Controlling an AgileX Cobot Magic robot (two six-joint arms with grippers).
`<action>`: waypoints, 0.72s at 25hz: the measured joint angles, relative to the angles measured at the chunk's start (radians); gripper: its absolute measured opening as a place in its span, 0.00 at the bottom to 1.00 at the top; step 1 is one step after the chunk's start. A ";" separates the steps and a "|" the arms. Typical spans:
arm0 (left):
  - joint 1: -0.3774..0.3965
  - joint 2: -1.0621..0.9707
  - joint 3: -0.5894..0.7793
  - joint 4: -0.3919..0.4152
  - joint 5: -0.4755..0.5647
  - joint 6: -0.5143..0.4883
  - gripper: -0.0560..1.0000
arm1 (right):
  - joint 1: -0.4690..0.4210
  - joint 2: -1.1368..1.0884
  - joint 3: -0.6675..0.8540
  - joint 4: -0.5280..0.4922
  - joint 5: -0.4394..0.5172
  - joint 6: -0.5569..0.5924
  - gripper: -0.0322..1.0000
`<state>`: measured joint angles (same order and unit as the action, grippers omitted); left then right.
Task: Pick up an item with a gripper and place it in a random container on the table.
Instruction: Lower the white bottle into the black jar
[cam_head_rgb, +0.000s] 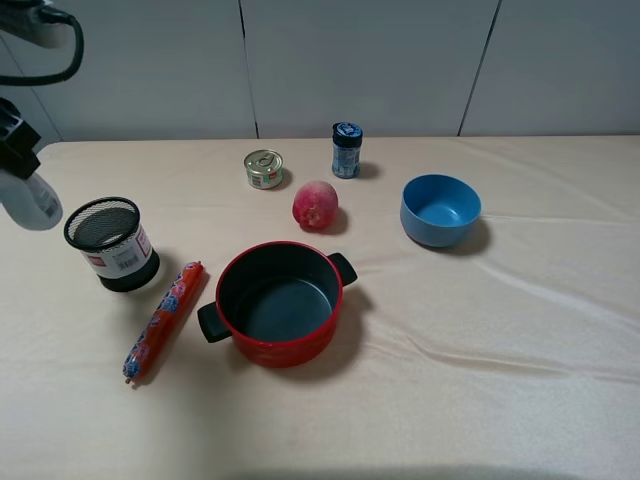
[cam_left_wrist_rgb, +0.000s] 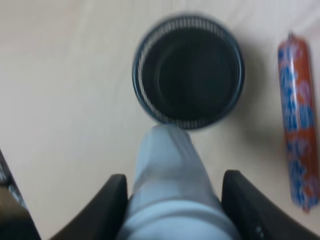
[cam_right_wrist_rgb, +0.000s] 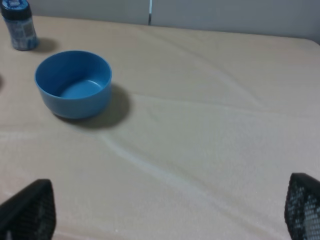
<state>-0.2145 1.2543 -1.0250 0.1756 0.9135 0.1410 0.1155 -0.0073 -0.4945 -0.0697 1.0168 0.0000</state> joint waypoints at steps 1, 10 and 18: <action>0.000 0.002 0.000 0.000 -0.012 0.000 0.47 | 0.000 0.000 0.000 0.000 0.000 0.000 0.70; 0.000 0.137 0.000 0.000 -0.098 0.009 0.47 | 0.000 0.000 0.000 0.000 0.000 0.000 0.70; 0.000 0.237 0.000 -0.016 -0.191 0.031 0.47 | 0.000 0.000 0.000 0.000 0.000 0.000 0.70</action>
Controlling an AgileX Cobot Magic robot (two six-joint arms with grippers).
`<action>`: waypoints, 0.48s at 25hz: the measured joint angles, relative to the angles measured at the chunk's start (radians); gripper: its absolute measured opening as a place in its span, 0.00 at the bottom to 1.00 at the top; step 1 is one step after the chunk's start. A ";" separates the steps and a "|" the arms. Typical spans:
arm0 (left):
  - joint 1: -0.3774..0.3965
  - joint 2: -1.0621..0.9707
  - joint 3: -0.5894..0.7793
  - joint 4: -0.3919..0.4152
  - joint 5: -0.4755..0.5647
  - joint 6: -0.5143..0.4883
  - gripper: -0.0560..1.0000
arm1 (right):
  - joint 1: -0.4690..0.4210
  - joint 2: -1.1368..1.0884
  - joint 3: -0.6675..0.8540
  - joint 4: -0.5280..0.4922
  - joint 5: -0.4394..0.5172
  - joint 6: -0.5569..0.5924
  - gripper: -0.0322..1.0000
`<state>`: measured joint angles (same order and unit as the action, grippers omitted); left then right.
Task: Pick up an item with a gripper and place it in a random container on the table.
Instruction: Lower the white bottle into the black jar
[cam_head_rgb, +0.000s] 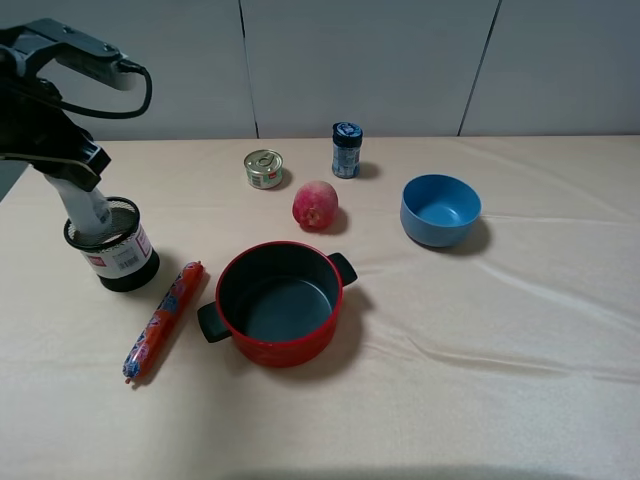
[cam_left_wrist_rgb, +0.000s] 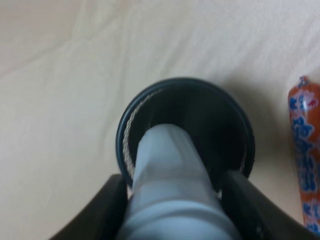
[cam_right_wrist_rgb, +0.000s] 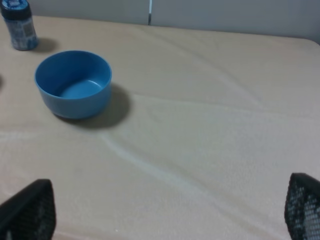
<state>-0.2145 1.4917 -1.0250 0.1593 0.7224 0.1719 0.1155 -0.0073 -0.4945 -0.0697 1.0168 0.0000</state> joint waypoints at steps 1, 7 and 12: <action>0.000 0.009 0.000 -0.002 -0.011 0.002 0.47 | 0.000 0.000 0.000 0.000 0.000 0.000 0.70; 0.000 0.065 0.000 -0.027 -0.044 0.012 0.47 | 0.000 0.000 0.000 0.000 0.000 0.000 0.70; 0.000 0.091 0.000 -0.030 -0.045 0.018 0.47 | 0.000 0.000 0.000 0.000 0.000 0.000 0.70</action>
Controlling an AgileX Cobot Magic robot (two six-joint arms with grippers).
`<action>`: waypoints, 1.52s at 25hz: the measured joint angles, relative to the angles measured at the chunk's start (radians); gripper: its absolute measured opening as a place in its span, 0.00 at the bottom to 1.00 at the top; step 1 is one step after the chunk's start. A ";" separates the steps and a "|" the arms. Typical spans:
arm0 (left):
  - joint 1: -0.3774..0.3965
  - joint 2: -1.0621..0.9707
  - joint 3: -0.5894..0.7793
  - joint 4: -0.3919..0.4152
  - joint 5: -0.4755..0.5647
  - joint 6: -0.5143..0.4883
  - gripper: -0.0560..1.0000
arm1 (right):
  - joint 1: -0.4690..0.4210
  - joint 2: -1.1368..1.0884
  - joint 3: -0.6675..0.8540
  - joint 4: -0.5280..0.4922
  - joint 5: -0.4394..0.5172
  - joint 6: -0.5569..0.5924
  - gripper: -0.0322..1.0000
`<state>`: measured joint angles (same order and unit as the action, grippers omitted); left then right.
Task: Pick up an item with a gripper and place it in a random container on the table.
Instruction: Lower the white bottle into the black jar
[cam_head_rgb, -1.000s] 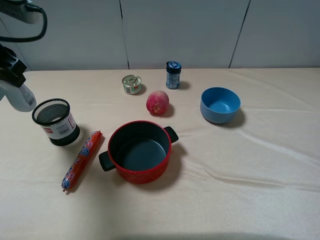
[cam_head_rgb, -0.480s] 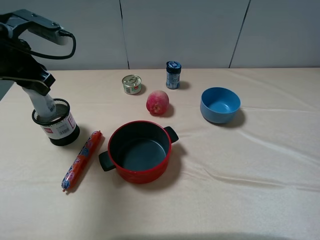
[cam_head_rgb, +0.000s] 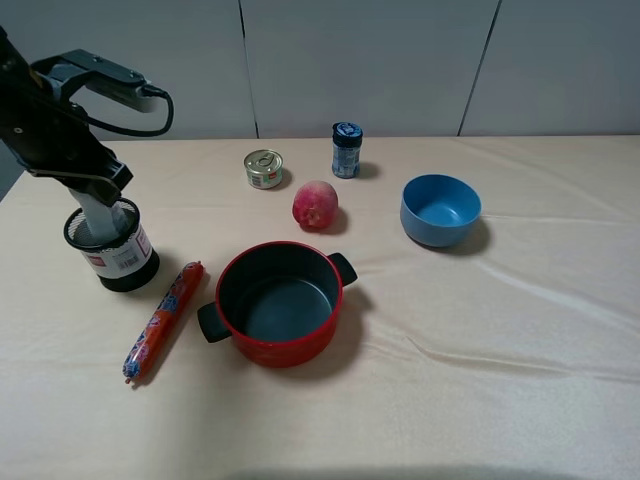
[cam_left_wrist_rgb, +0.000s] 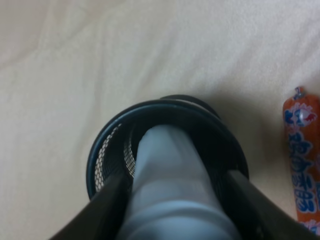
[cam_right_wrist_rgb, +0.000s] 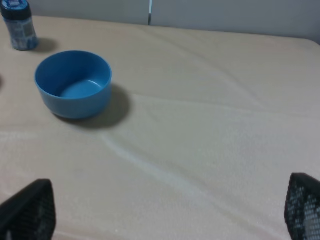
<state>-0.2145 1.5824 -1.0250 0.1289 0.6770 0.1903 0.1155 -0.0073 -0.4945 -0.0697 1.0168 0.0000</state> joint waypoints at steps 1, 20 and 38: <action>0.000 0.002 0.000 0.000 0.000 0.001 0.47 | 0.000 0.000 0.000 0.000 0.000 0.000 0.70; 0.000 0.010 0.000 -0.002 0.006 0.003 0.47 | 0.000 0.000 0.000 0.000 0.000 0.000 0.70; 0.000 0.011 0.000 -0.025 0.011 0.016 0.87 | 0.000 0.000 0.000 0.000 0.000 0.000 0.70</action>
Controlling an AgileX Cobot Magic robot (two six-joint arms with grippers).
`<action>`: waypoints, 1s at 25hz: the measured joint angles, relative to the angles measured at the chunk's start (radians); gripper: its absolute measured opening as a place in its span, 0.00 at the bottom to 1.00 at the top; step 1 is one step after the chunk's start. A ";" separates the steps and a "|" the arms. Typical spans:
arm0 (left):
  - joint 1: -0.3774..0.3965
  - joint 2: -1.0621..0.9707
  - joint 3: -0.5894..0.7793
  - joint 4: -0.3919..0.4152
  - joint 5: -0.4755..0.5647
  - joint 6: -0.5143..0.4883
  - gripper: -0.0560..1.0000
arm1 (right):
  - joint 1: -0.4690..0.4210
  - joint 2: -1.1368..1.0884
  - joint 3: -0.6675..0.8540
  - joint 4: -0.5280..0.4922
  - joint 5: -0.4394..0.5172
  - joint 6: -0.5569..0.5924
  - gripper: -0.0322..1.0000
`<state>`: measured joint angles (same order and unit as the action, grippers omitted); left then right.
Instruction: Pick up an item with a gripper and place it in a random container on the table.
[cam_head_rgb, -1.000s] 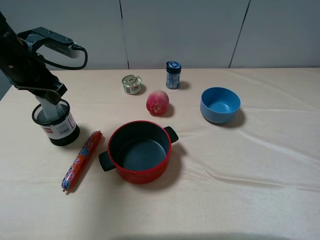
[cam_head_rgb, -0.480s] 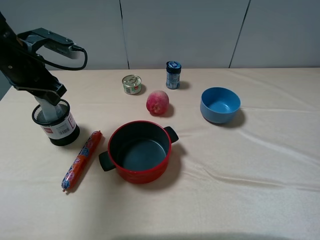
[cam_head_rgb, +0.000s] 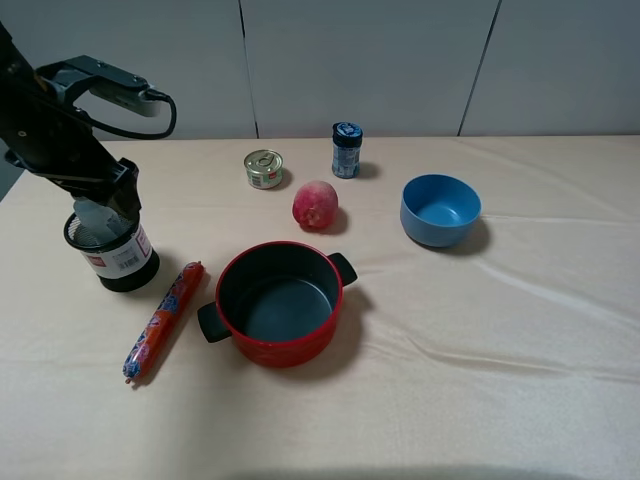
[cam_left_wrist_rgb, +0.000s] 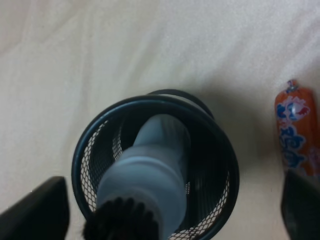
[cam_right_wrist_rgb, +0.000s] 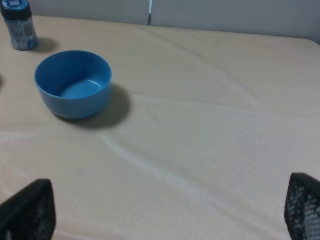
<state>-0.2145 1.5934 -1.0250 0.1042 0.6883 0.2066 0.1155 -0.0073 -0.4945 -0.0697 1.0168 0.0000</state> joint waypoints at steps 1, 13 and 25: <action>0.000 0.000 0.000 0.000 0.000 0.000 0.89 | 0.000 0.000 0.000 0.000 0.000 0.000 0.70; 0.000 0.000 0.000 -0.001 0.000 0.000 0.92 | 0.000 0.000 0.000 0.000 0.000 0.000 0.70; 0.000 0.000 0.000 -0.001 0.000 0.000 0.92 | 0.000 0.000 0.000 0.000 0.000 0.000 0.70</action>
<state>-0.2145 1.5934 -1.0250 0.1031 0.6883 0.2066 0.1155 -0.0073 -0.4945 -0.0697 1.0168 0.0000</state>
